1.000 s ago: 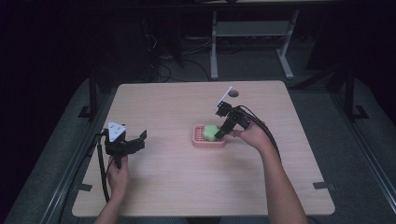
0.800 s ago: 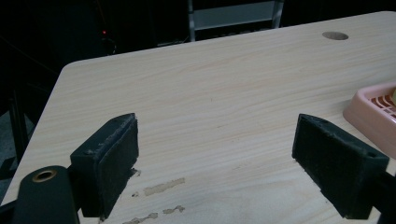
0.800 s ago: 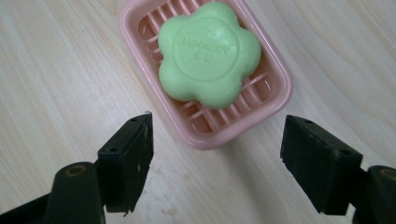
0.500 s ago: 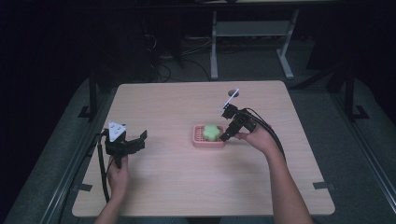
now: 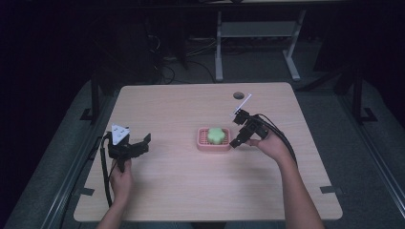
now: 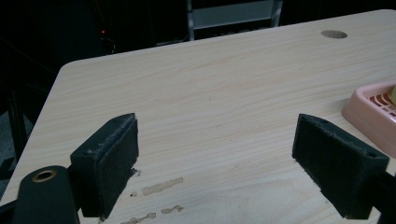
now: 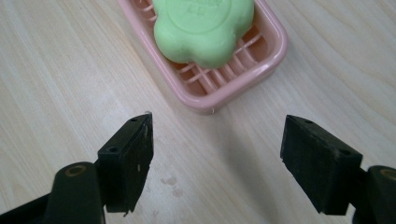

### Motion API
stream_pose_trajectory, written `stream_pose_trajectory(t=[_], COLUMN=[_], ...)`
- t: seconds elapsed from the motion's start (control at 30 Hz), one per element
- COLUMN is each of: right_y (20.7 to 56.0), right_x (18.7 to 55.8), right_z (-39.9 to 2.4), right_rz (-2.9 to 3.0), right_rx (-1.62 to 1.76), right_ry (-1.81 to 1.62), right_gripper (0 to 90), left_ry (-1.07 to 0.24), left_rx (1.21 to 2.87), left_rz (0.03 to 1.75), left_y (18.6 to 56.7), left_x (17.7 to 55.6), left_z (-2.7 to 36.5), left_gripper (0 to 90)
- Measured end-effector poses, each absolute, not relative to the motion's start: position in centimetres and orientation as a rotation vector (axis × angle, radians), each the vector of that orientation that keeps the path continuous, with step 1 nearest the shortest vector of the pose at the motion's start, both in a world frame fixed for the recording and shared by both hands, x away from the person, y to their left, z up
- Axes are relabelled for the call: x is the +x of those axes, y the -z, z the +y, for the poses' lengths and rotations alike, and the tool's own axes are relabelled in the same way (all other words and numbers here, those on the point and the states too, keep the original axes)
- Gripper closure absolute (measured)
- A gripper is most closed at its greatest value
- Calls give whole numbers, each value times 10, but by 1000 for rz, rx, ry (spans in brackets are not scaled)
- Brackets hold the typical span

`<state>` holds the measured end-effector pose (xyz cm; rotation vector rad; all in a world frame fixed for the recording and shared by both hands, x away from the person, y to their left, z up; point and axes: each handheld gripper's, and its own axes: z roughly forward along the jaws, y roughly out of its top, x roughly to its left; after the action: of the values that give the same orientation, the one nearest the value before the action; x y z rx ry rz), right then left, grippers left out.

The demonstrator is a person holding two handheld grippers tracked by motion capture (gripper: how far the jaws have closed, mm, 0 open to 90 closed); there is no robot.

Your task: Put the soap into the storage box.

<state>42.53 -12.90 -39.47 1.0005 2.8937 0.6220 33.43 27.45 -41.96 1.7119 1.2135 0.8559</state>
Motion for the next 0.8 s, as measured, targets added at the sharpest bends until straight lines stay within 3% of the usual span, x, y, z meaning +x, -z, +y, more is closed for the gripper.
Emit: stream_pose_trajectory(t=[0.8], right_y=[402], right_x=[408], right_z=[-152], right_rz=[2891], right_rx=[1038], right_ry=[-650], right_gripper=[253], left_ry=[-854], left_rx=[1708], left_rz=[1211], left_y=[420], left_x=[334], left_z=[274], left_gripper=[143])
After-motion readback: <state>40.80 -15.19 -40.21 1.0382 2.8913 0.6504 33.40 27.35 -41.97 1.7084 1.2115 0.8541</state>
